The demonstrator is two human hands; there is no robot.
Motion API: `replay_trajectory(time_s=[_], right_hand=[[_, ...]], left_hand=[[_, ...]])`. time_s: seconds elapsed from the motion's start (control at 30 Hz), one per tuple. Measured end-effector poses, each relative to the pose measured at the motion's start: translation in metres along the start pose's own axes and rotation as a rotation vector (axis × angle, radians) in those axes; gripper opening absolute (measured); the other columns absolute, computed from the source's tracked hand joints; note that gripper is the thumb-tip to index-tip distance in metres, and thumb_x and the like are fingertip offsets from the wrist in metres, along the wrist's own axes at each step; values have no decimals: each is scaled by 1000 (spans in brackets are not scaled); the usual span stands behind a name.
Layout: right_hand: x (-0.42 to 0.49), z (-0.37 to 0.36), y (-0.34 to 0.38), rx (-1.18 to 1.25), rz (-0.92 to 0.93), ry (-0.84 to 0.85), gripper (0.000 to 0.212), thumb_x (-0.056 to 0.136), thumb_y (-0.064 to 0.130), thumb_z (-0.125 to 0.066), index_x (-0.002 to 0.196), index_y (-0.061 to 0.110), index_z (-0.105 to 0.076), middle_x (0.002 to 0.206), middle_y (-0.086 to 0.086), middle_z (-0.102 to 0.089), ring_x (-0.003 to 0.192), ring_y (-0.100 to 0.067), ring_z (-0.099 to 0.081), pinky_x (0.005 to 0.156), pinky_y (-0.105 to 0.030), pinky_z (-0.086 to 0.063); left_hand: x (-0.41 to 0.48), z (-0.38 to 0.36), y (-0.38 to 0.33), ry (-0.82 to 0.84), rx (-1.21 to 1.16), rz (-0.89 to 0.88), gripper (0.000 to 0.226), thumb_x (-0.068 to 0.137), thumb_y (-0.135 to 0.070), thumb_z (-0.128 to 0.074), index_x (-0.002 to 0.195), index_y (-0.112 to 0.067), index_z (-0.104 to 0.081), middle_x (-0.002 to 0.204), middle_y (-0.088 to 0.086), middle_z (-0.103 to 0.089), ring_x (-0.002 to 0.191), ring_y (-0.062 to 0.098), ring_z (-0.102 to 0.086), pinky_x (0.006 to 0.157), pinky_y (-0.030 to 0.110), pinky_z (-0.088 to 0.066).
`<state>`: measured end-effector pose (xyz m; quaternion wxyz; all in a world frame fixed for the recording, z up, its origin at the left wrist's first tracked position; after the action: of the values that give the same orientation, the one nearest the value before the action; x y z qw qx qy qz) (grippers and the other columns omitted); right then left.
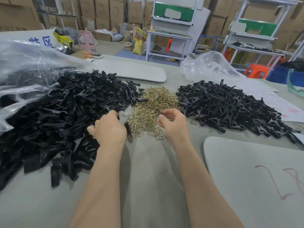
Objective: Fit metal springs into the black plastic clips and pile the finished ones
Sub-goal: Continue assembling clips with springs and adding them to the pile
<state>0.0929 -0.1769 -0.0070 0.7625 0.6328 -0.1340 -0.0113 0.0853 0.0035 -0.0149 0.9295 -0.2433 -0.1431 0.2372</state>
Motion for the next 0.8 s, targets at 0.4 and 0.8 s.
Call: replay_trajectory(time_s=[0.4,0.8], right_hand=[[-1,0,2,-15,3,4,11,90,7,-59,90,18,-58,87,0,-64,73,-14,-66,76,-29,-57],[-8,-21,17,373,31,200,22,90,-5,-56,103,11,-63,93,-1,-67,86,-5,-65,80,-20,-54]], left_hand=[[-1,3,-4,72,-112,-66,36,87,-3,-51,121,-11,-59,126,13,-52,110,32,-53,82,37,-41],[-16,-15,-44,237,-1218,59,10,90,-18,-64,87,-19,-54,90,5,-62,82,17,-61,82,35,-54]])
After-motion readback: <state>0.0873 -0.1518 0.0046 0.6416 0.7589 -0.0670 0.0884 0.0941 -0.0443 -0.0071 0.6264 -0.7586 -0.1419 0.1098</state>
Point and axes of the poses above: each hand's wrist, its own x-axis towards the middle knuckle, its own z-axis out of the back of the hand, y = z × x, the point moved 3 cm from there along x, towards the middle knuckle
